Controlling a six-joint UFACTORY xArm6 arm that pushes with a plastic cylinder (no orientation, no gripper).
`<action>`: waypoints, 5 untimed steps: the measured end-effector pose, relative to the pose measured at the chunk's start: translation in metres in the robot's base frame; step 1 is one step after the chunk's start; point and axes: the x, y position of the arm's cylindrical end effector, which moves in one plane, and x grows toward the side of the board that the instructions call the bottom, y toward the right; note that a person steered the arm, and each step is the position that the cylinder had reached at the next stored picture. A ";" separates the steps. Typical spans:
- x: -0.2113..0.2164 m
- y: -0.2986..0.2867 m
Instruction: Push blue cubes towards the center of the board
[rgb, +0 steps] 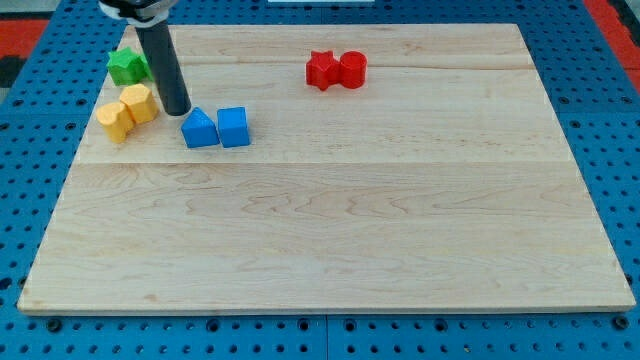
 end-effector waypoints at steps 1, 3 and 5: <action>0.028 0.000; 0.026 0.060; 0.008 0.118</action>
